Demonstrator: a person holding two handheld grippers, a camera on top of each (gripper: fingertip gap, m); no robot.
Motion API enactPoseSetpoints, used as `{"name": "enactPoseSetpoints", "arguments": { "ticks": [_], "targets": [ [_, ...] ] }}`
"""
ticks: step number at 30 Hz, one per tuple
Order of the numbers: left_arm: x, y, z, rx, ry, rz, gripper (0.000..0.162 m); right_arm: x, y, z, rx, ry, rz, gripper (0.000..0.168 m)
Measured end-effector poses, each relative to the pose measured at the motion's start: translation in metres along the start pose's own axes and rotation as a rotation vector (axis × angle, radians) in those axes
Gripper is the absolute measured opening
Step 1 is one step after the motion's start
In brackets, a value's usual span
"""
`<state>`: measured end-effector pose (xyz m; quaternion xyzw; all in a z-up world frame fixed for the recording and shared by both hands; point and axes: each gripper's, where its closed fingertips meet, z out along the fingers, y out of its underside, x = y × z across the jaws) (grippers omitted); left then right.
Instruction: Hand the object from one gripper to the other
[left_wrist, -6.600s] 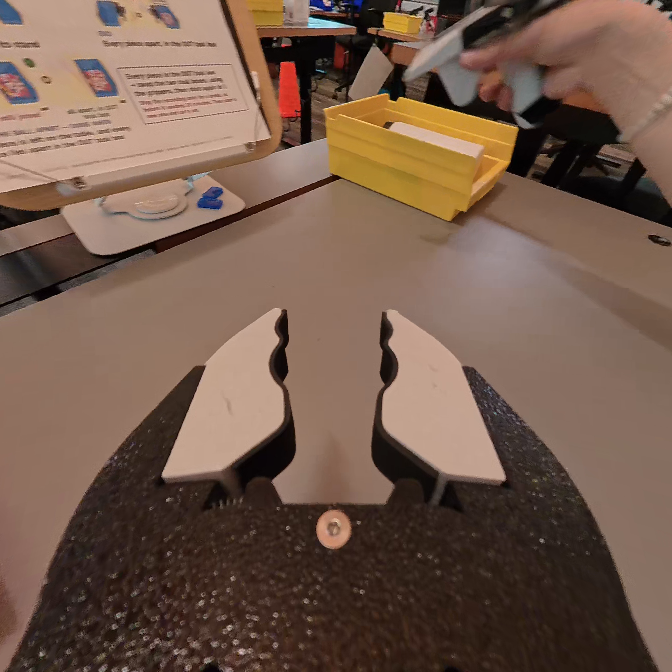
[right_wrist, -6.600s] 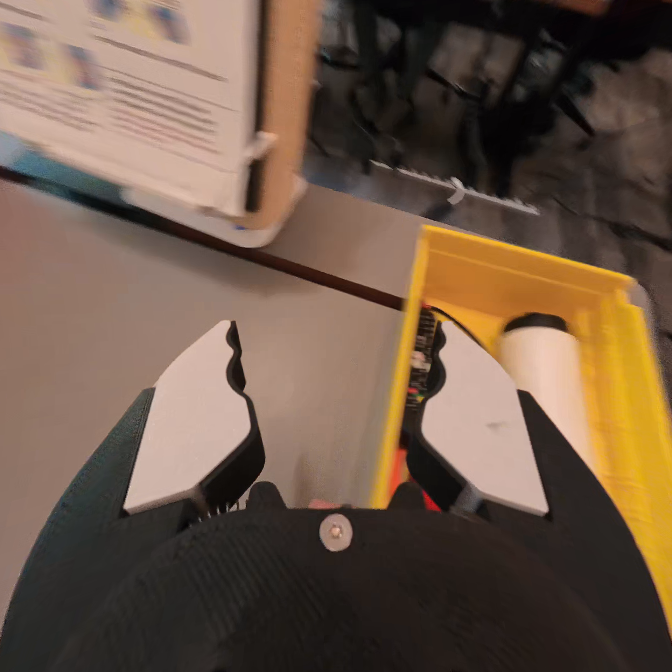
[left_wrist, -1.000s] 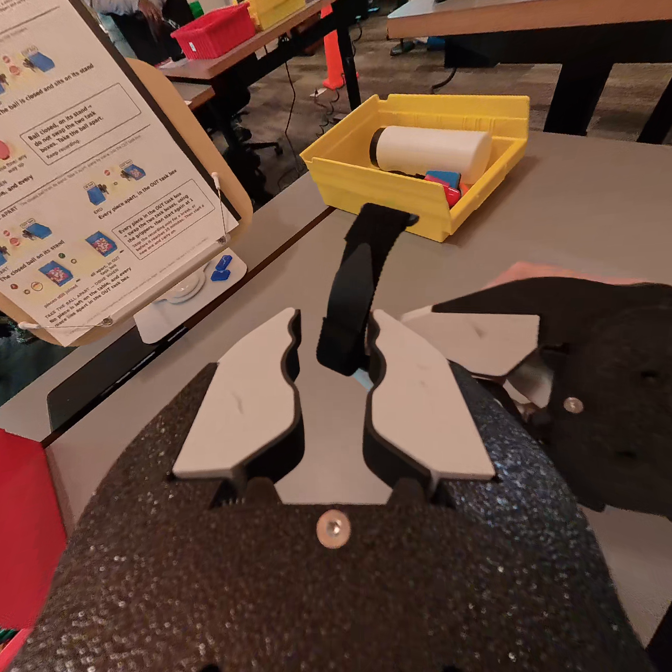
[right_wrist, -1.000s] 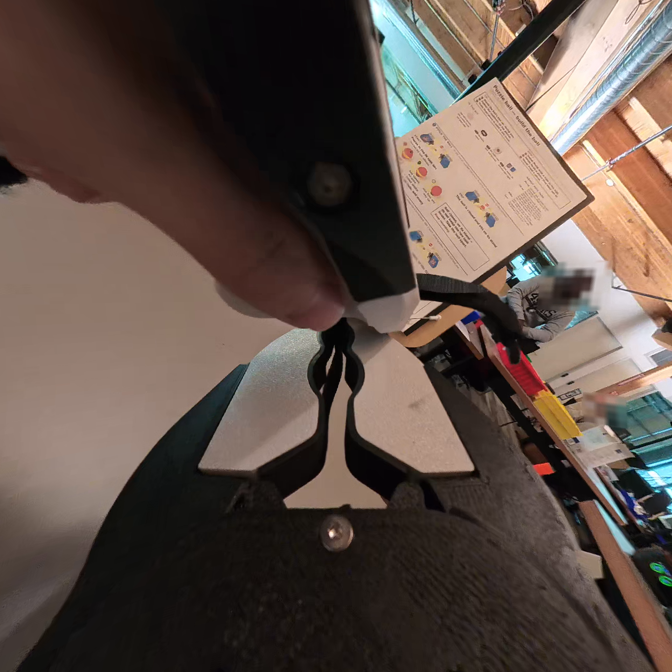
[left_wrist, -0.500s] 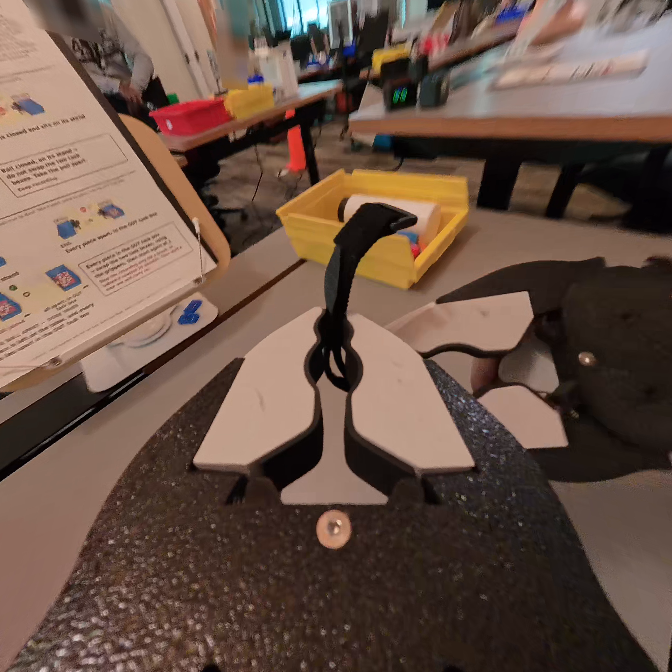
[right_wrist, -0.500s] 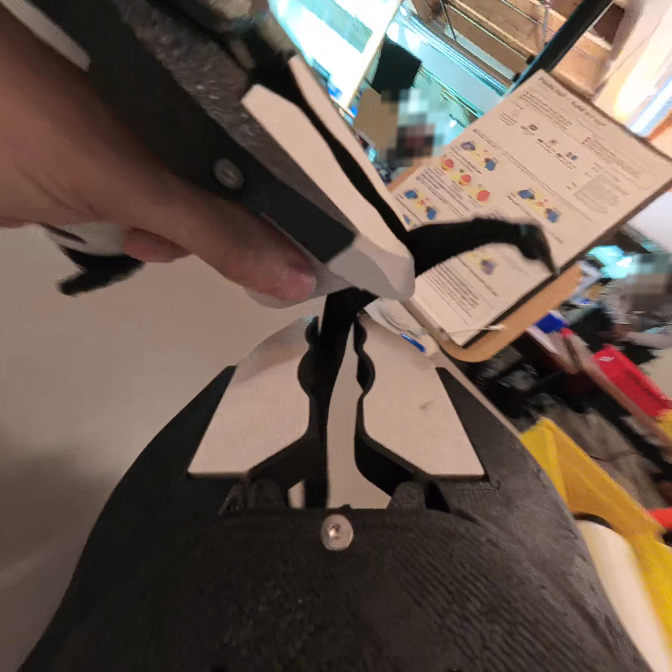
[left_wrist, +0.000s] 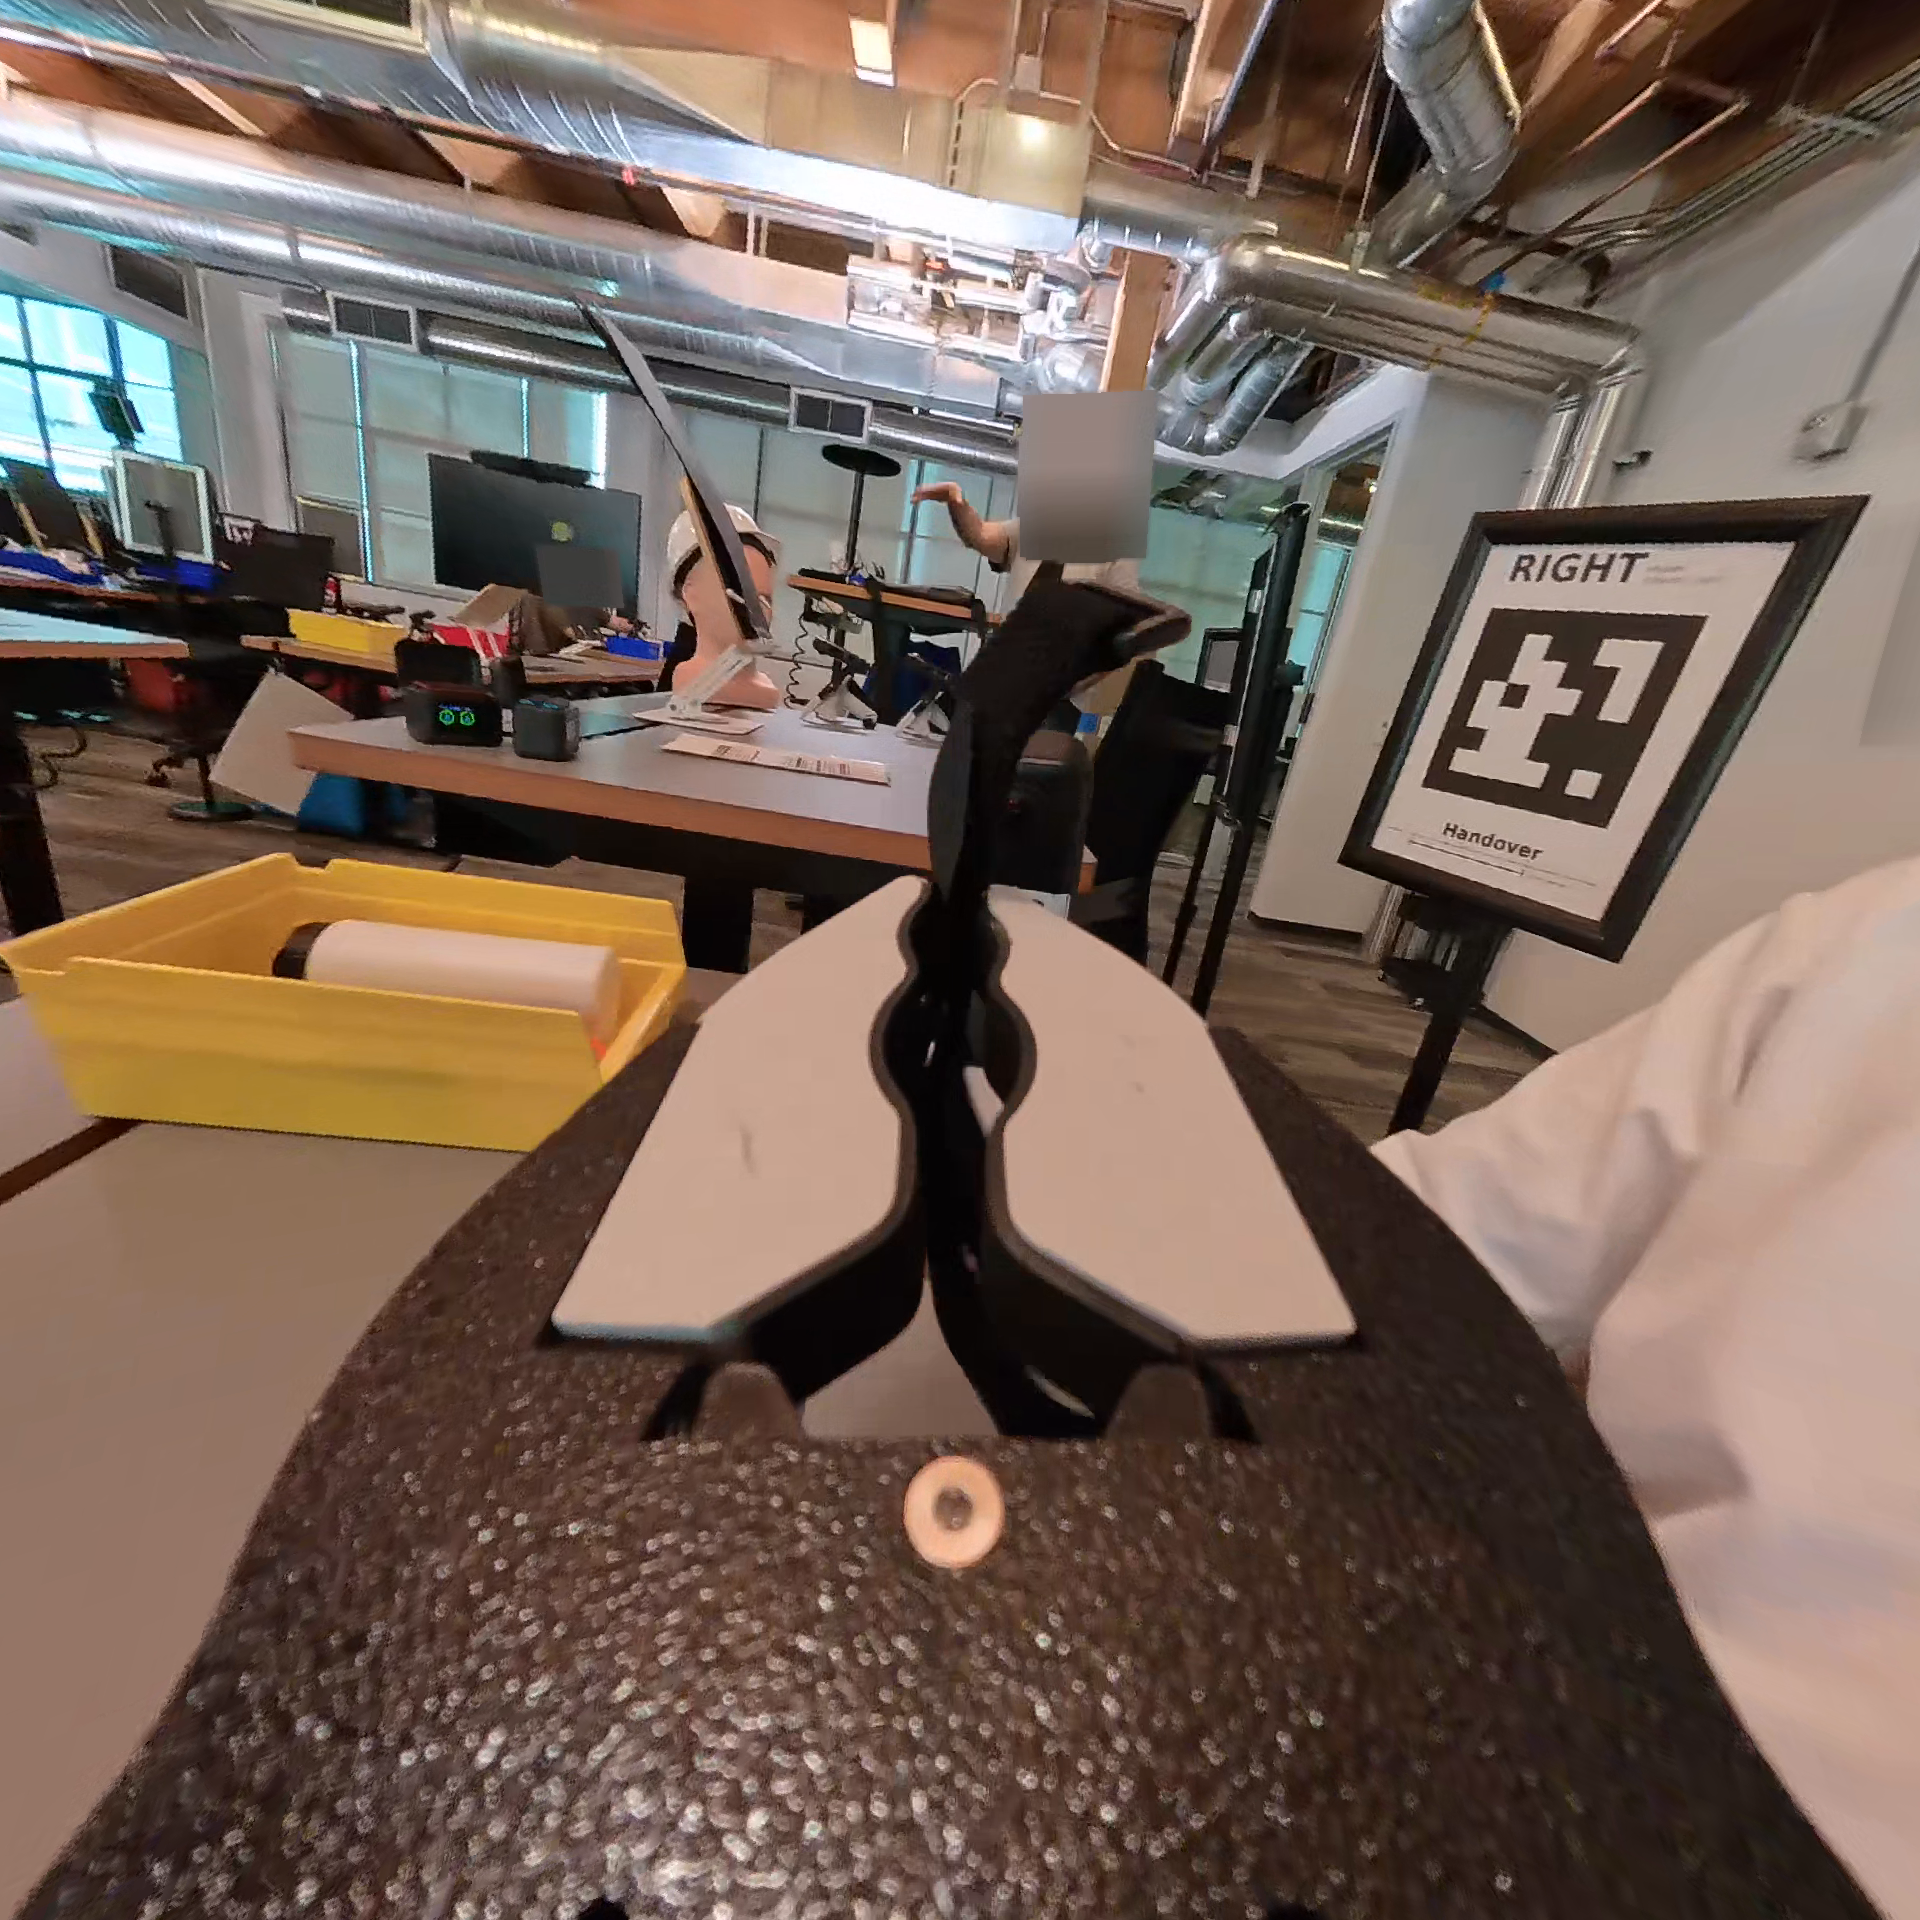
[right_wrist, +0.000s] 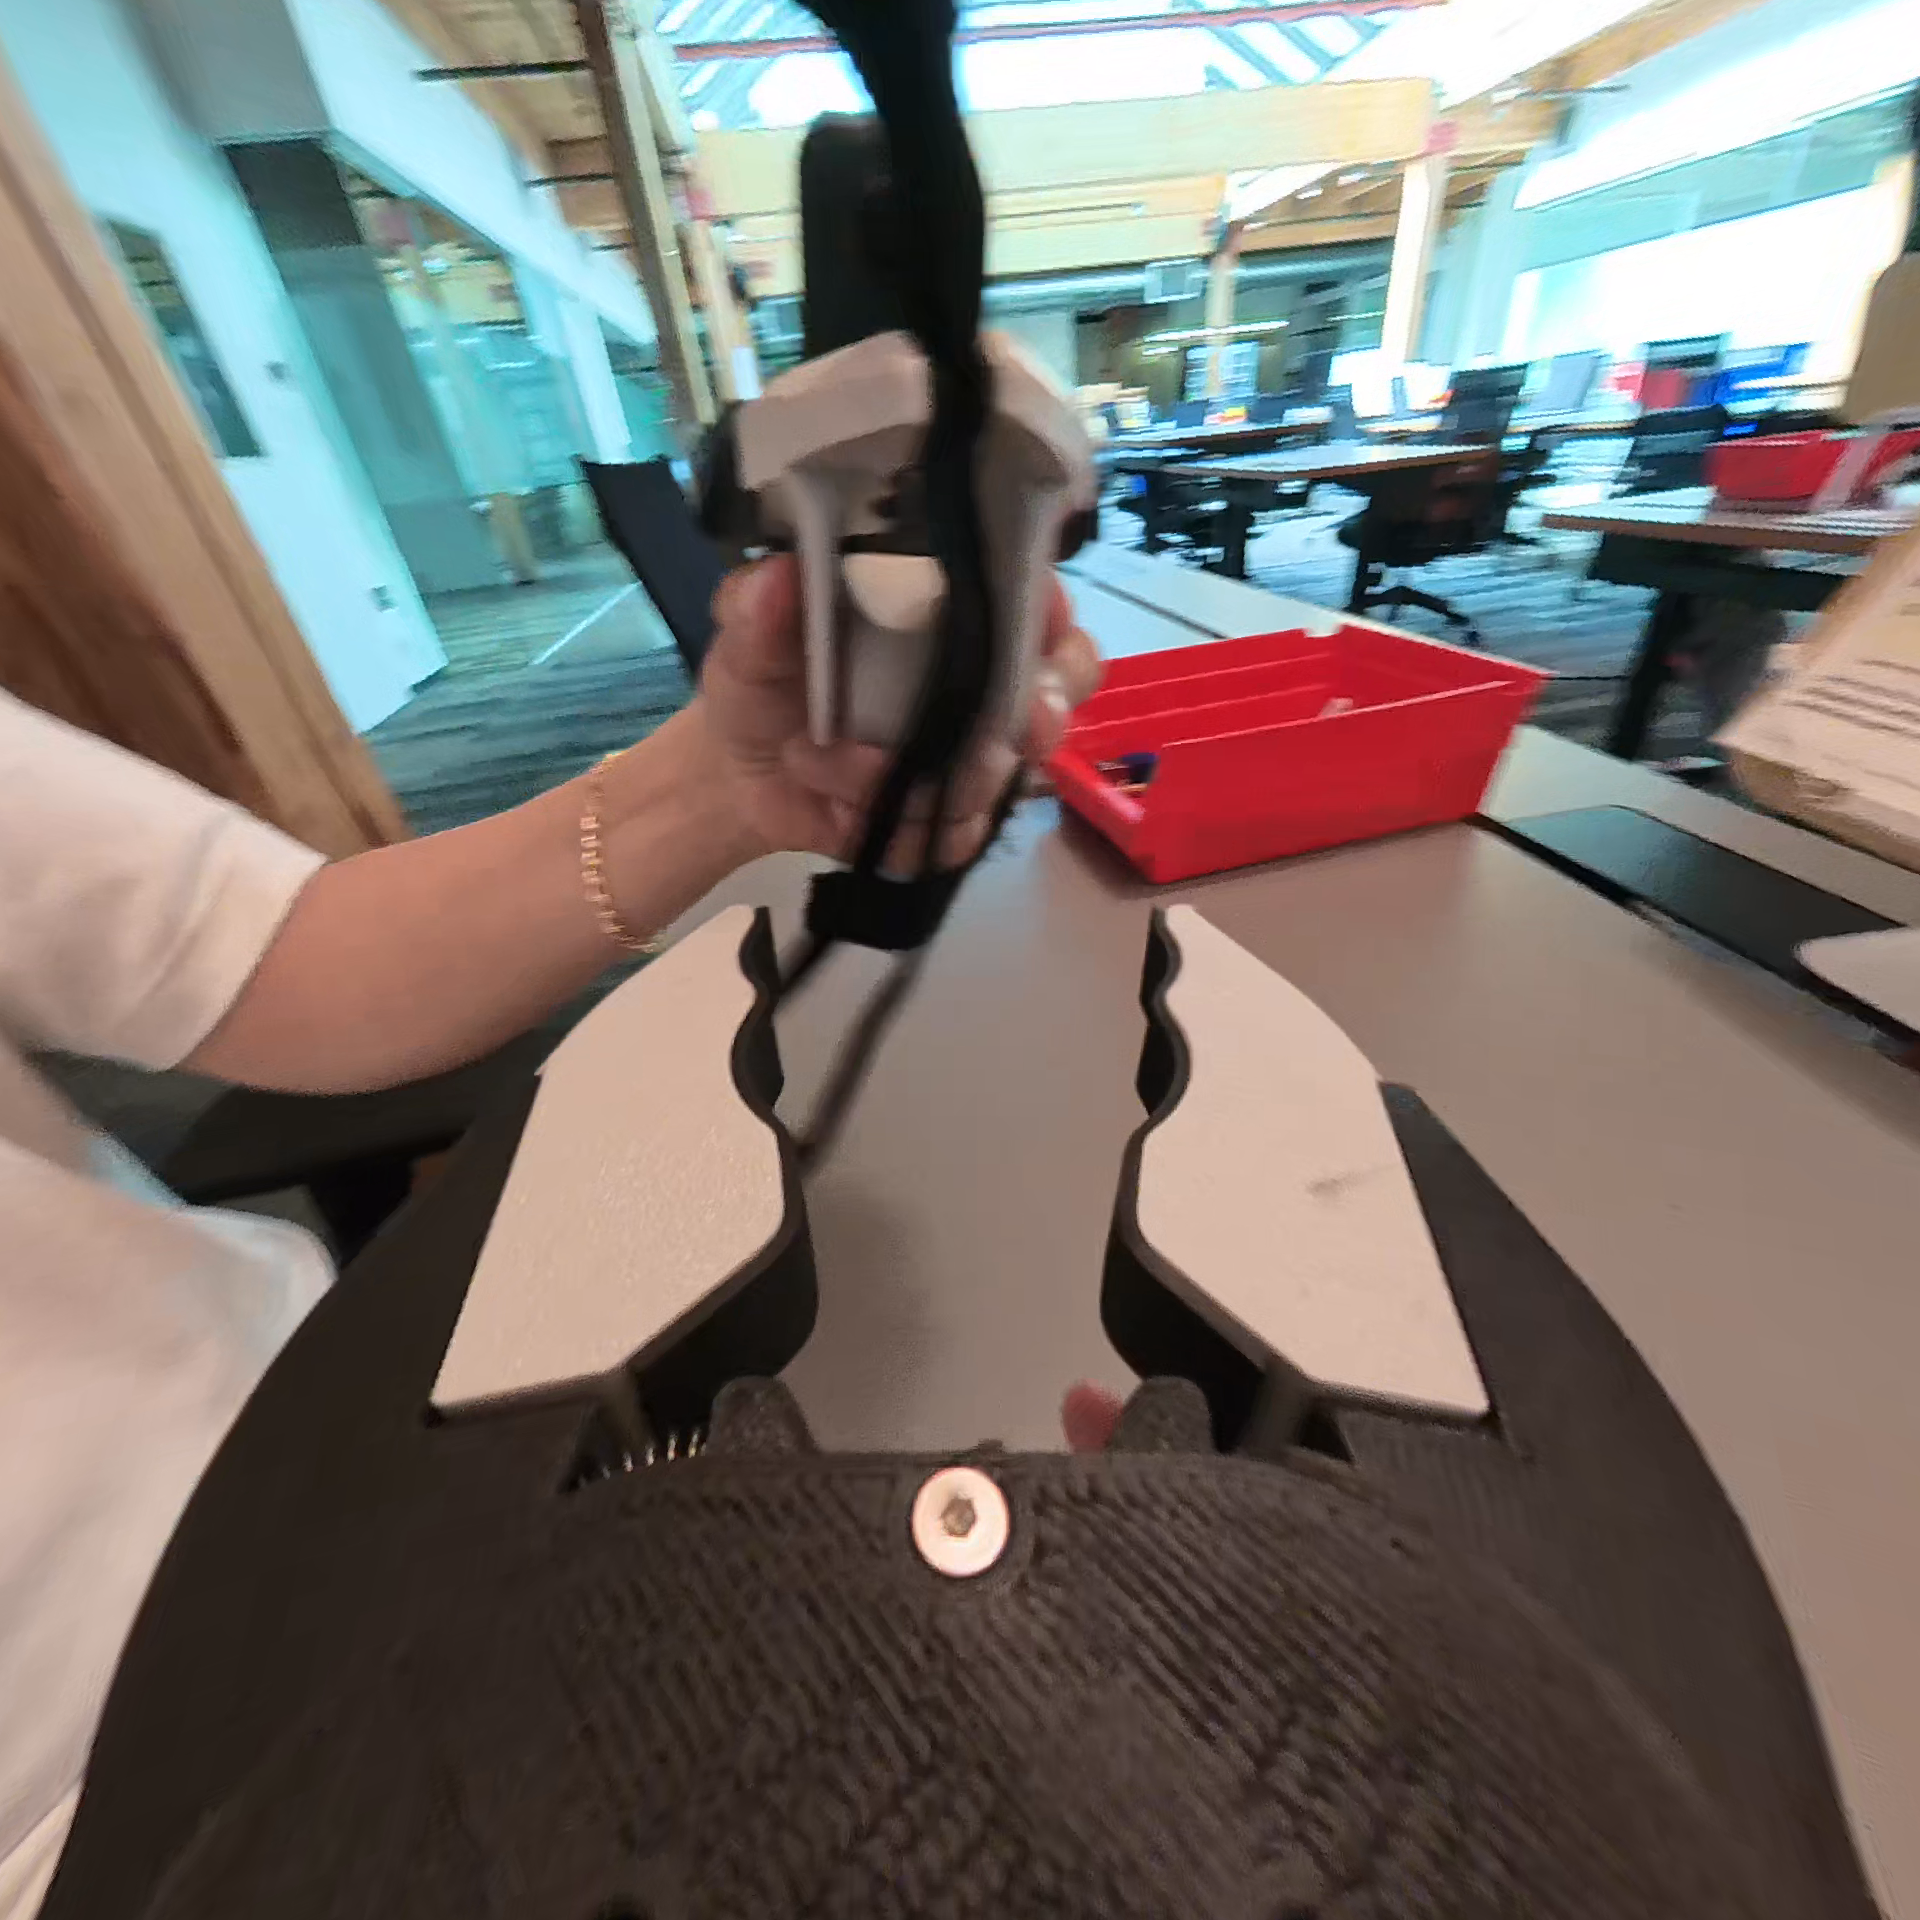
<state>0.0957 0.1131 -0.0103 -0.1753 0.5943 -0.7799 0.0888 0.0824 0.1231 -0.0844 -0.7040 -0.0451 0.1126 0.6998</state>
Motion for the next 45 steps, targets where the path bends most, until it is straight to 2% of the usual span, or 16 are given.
{"name": "enactPoseSetpoints", "arguments": {
  "ticks": [3, 4, 5, 12, 13, 15, 18, 21, 24, 28, 32, 35, 39, 40, 43, 45],
  "targets": [
    [0.002, 0.003, 0.004, 0.006, 0.006, 0.0, 0.005, -0.008, 0.02, 0.012, -0.104, -0.039, 0.002, 0.057],
    [0.003, 0.004, 0.005, 0.002, 0.007, 0.006, 0.005, -0.004, 0.027, 0.013, -0.134, -0.021, -0.025, 0.036],
    [0.003, 0.005, 0.006, -0.005, 0.004, 0.014, 0.005, -0.003, 0.03, 0.013, -0.145, -0.021, -0.056, 0.003],
    [-0.013, 0.015, -0.016, -0.102, -0.135, 0.108, 0.009, 0.02, 0.022, -0.011, -0.221, 0.122, -0.114, 0.001],
    [-0.016, 0.022, -0.02, -0.15, -0.167, 0.112, 0.018, 0.027, 0.025, -0.016, -0.275, 0.181, -0.146, 0.001],
    [-0.027, 0.031, -0.033, -0.258, -0.255, 0.132, 0.049, 0.045, 0.032, -0.031, -0.392, 0.319, -0.246, 0.001],
    [-0.033, 0.026, -0.052, -0.394, -0.361, 0.216, 0.066, 0.057, 0.037, -0.045, -0.508, 0.428, -0.331, 0.001],
    [-0.023, 0.017, -0.053, -0.568, -0.381, 0.282, 0.068, 0.06, 0.048, -0.049, -0.611, 0.452, -0.38, 0.001],
    [-0.007, 0.027, -0.038, -0.801, -0.346, 0.313, 0.068, 0.062, 0.058, -0.048, -0.686, 0.467, -0.39, 0.001],
    [-0.013, 0.063, -0.028, -1.095, -0.382, 0.419, 0.057, 0.06, 0.067, -0.045, -0.745, 0.468, -0.37, 0.001],
    [-0.025, 0.101, -0.031, -1.254, -0.405, 0.485, 0.047, 0.06, 0.072, -0.051, -0.769, 0.476, -0.321, 0.001],
    [-0.034, 0.111, -0.028, -1.248, -0.43, 0.542, 0.006, 0.061, 0.072, -0.054, -0.777, 0.479, -0.324, 0.001],
    [-0.042, 0.105, -0.024, -1.14, -0.445, 0.52, 0.004, 0.06, 0.065, -0.053, -0.692, 0.449, -0.3, 0.004],
    [-0.045, 0.1, -0.025, -1.094, -0.46, 0.503, 0.004, 0.057, 0.057, -0.052, -0.62, 0.419, -0.284, 0.013],
    [-0.05, 0.079, -0.022, -0.846, -0.472, 0.387, 0.004, 0.057, 0.012, -0.056, -0.272, 0.389, -0.193, 0.056],
    [-0.052, 0.056, -0.02, -0.616, -0.475, 0.293, 0.004, 0.062, -0.014, -0.069, -0.052, 0.371, -0.067, 0.062]
  ]
}}
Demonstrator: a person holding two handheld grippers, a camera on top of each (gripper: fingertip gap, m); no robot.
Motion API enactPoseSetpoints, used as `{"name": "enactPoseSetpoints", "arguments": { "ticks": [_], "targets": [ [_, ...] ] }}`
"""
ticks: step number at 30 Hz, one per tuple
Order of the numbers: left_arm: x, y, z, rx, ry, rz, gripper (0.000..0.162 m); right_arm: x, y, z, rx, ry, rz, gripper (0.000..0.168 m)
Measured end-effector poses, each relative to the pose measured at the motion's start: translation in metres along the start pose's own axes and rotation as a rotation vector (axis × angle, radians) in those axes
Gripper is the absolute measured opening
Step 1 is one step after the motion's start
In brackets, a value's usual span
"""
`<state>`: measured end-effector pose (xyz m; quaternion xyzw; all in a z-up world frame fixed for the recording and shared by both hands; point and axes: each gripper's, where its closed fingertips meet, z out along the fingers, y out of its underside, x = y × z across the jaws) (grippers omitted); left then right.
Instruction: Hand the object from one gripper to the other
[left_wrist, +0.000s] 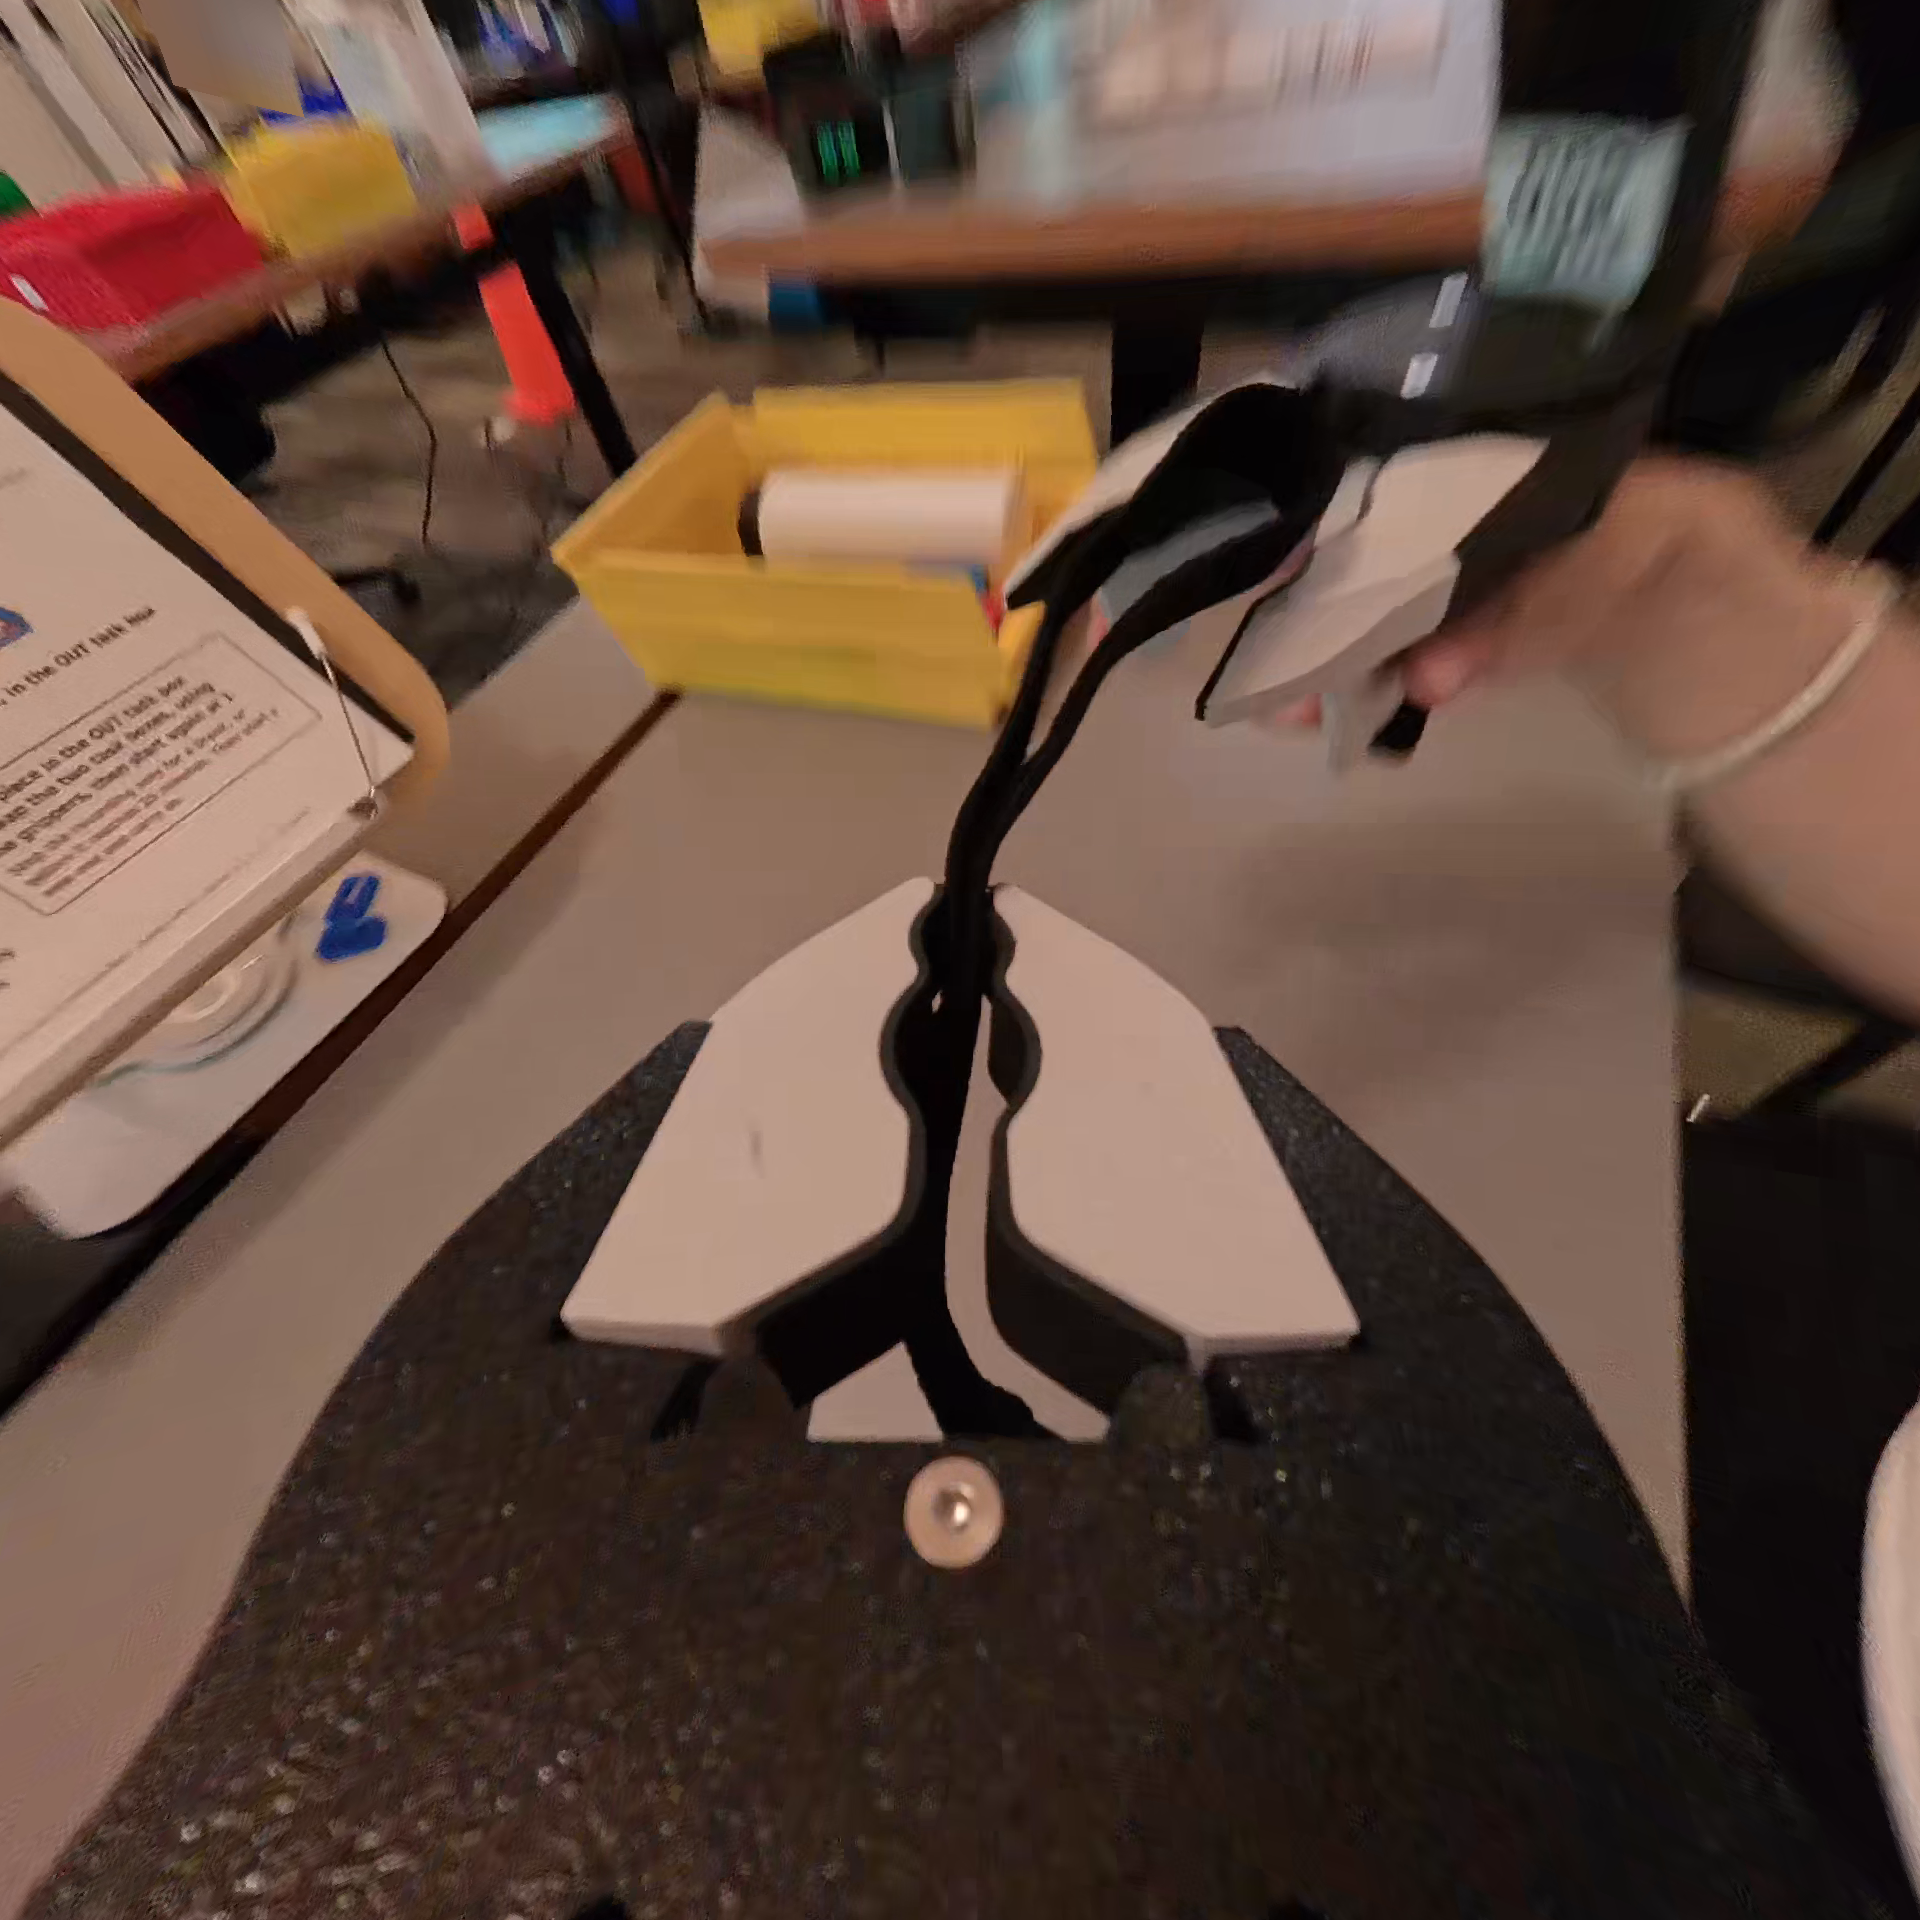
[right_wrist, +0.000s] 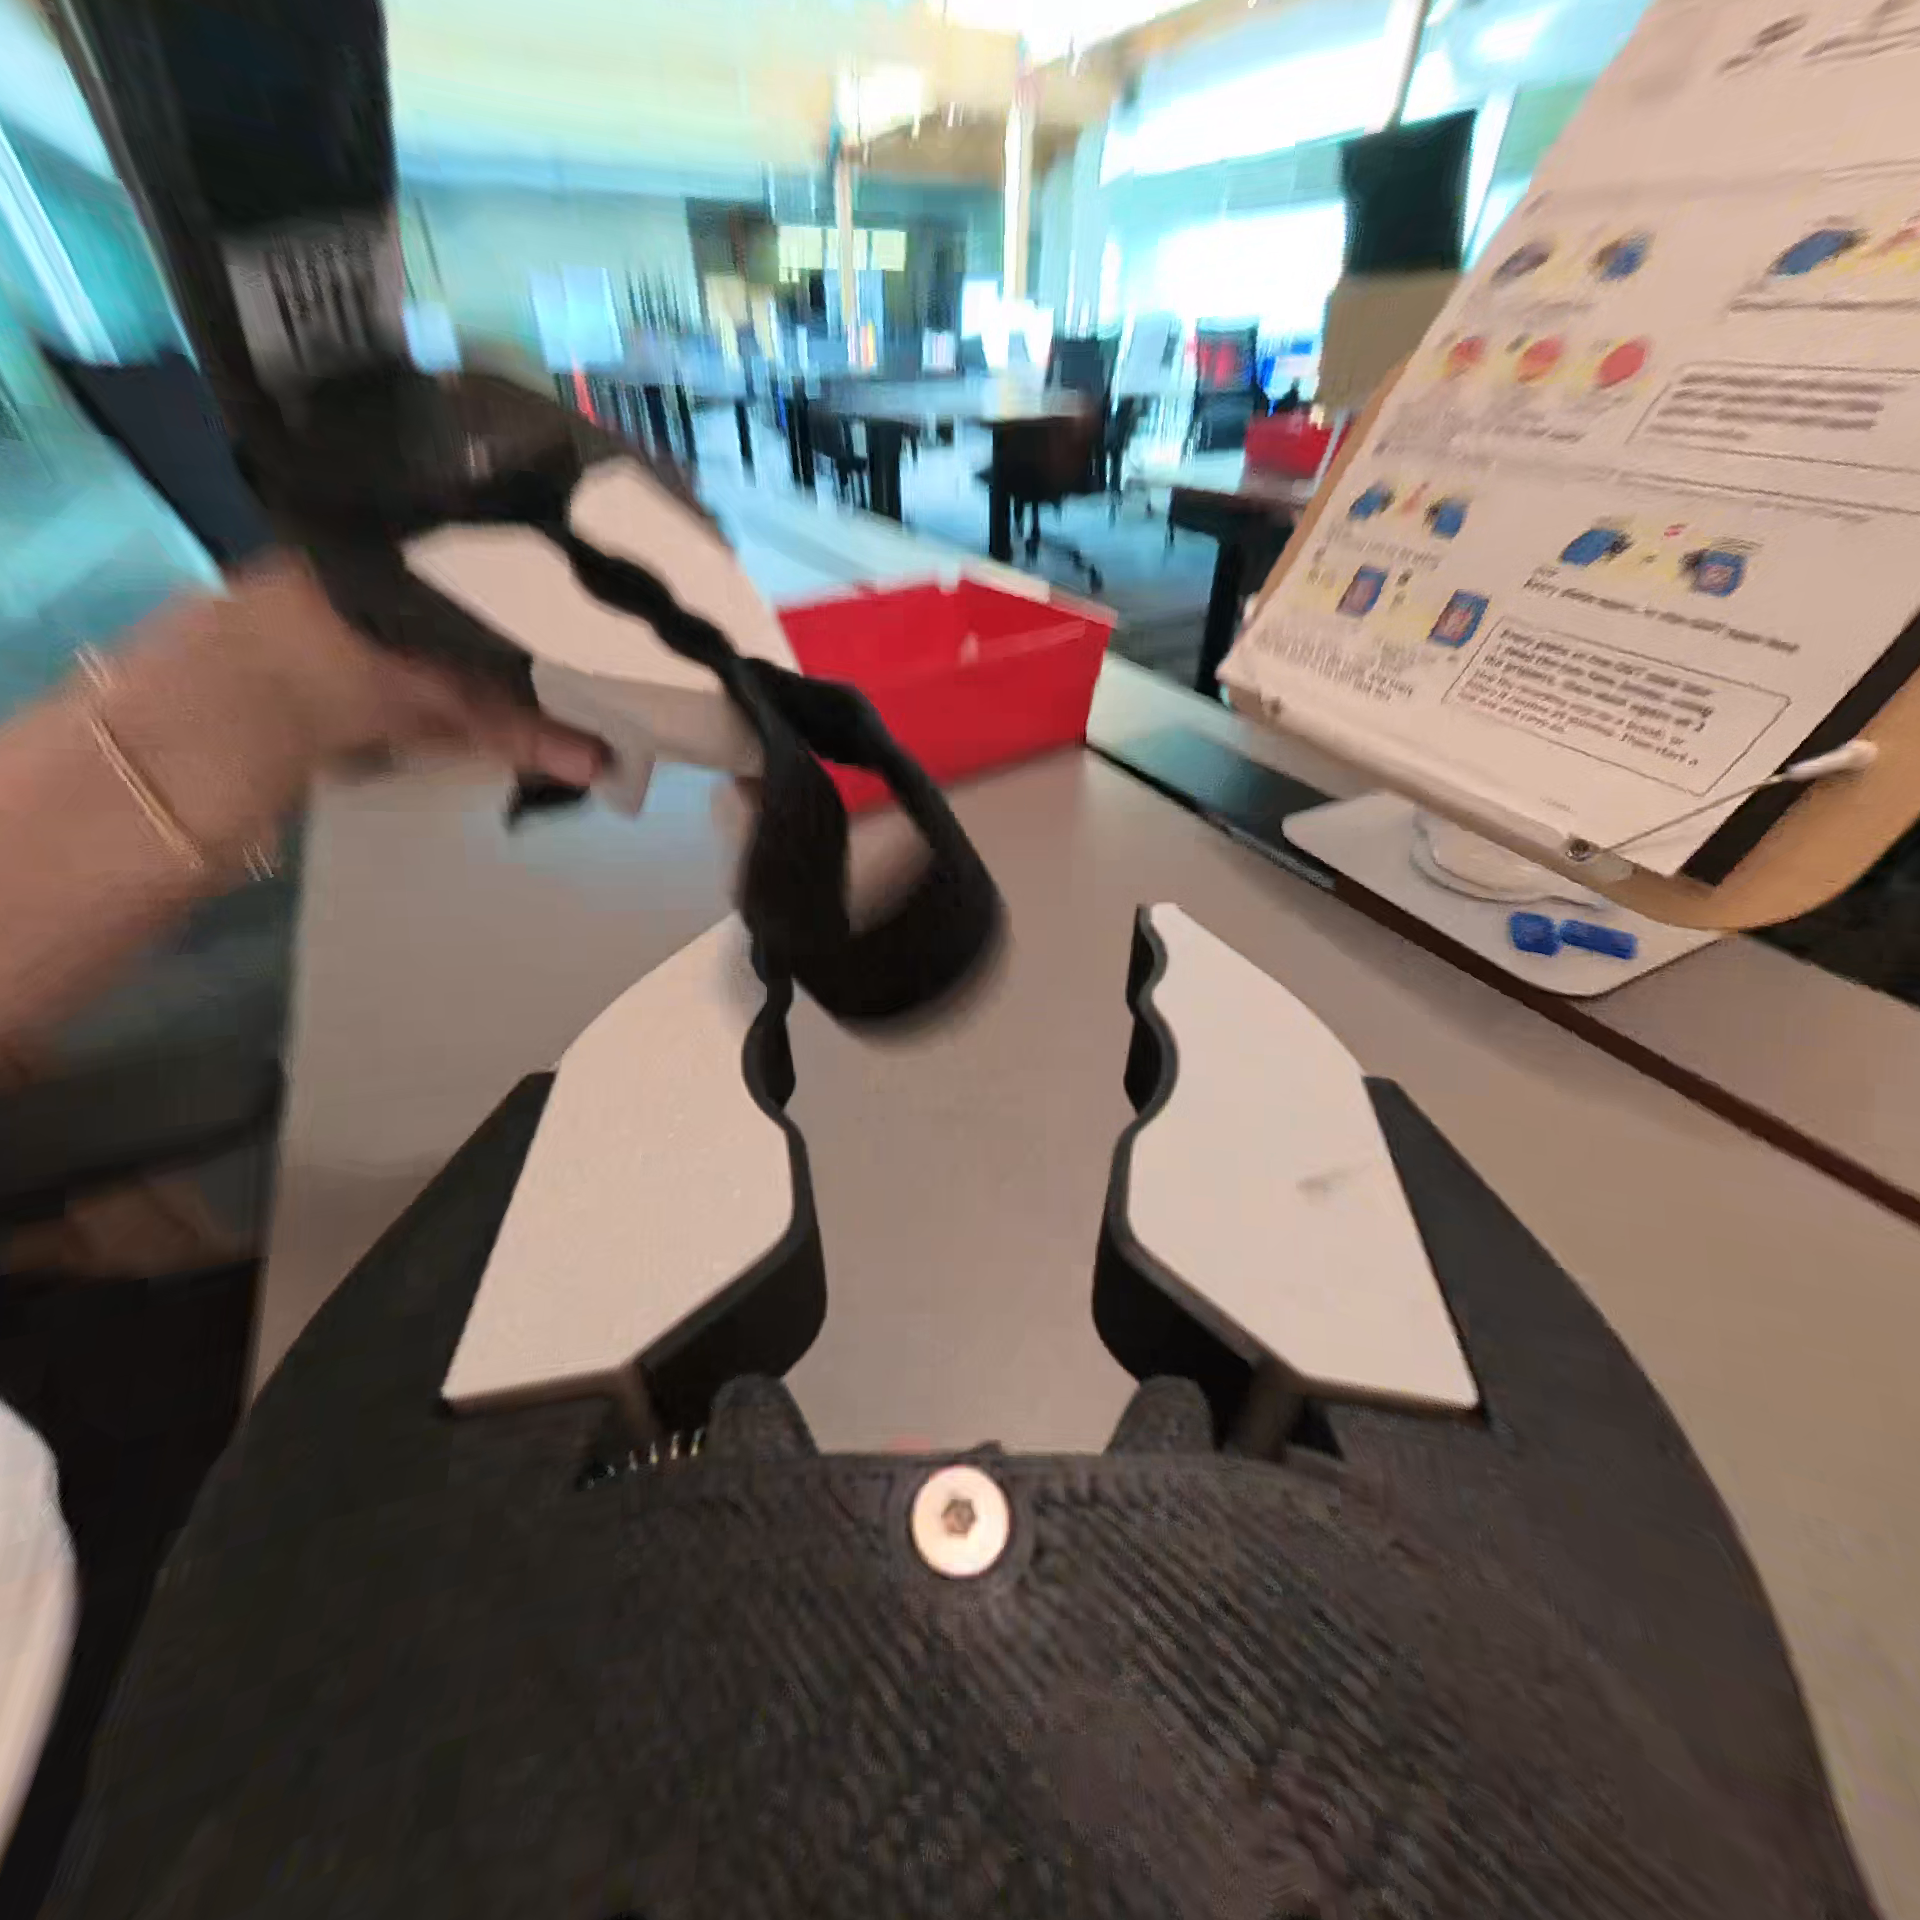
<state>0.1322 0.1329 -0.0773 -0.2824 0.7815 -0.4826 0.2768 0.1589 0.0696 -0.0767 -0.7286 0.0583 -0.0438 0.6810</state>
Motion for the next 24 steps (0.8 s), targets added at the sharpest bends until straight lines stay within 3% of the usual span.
{"name": "enactPoseSetpoints", "arguments": {
  "ticks": [2, 6, 10, 13, 14, 16, 17, 21, 22, 24],
  "targets": [
    [-0.01, -0.017, -0.009, 0.193, 0.004, -0.136, 0.004, 0.014, -0.013, -0.009, 0.138, -0.013, 0.156, 0.079],
    [-0.005, -0.029, -0.015, 0.424, 0.128, -0.331, 0.004, 0.021, -0.017, -0.007, 0.244, -0.041, 0.267, 0.07],
    [0.012, -0.027, -0.003, 0.526, 0.254, -0.433, 0.004, -0.02, -0.034, 0.012, 0.341, -0.181, 0.258, 0.053],
    [0.02, -0.019, 0.007, 0.547, 0.294, -0.468, 0.004, -0.039, -0.033, 0.028, 0.326, -0.196, 0.26, 0.054],
    [0.021, -0.014, 0.011, 0.533, 0.297, -0.486, 0.004, -0.043, -0.031, 0.032, 0.313, -0.194, 0.249, 0.046],
    [0.026, -0.01, 0.013, 0.535, 0.326, -0.513, 0.004, -0.041, -0.03, 0.035, 0.32, -0.143, 0.203, 0.012],
    [0.028, -0.01, 0.014, 0.541, 0.335, -0.526, 0.004, -0.043, -0.03, 0.035, 0.322, -0.14, 0.167, 0.005],
    [0.034, -0.003, 0.013, 0.52, 0.376, -0.517, 0.007, -0.048, -0.023, 0.036, 0.218, -0.14, 0.022, 0.004],
    [0.034, 0.002, 0.015, 0.483, 0.362, -0.491, 0.014, -0.048, -0.018, 0.036, 0.172, -0.133, -0.007, 0.004],
    [0.025, 0.011, 0.018, 0.393, 0.279, -0.418, 0.043, -0.04, -0.008, 0.037, 0.071, -0.078, -0.055, 0.004]
  ]
}}
